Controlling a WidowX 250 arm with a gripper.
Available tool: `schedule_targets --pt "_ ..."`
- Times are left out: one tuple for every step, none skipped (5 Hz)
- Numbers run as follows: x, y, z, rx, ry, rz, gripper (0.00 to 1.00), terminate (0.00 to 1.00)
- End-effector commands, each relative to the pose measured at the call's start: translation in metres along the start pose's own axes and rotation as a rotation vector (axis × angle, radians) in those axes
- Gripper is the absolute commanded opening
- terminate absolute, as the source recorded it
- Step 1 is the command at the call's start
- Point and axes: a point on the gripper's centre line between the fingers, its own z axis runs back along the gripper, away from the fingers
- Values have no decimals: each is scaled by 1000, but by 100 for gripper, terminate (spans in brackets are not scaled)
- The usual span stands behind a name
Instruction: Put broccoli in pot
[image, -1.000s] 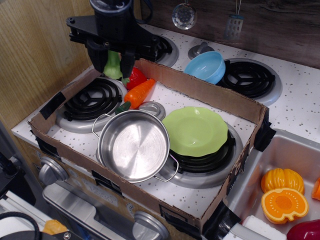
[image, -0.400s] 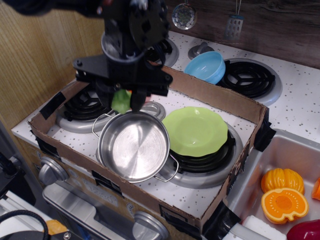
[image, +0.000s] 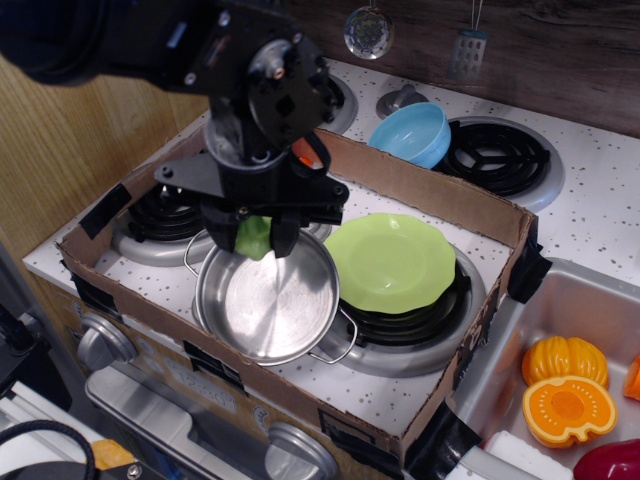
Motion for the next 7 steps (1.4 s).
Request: schedule_targets --pt "12 -3 -9 -58 2 -25 100 0" --pt "19 -1 -2 -53 -17 -65 100 0" --pt "19 -1 -2 -53 -17 -65 100 0" --pt "19 -1 -2 -53 -17 -65 100 0" --pt "19 -1 -2 -53 -17 -65 100 0" --pt "19 -1 -2 -53 -17 -65 100 0" --pt "19 -1 -2 -53 -17 -65 100 100"
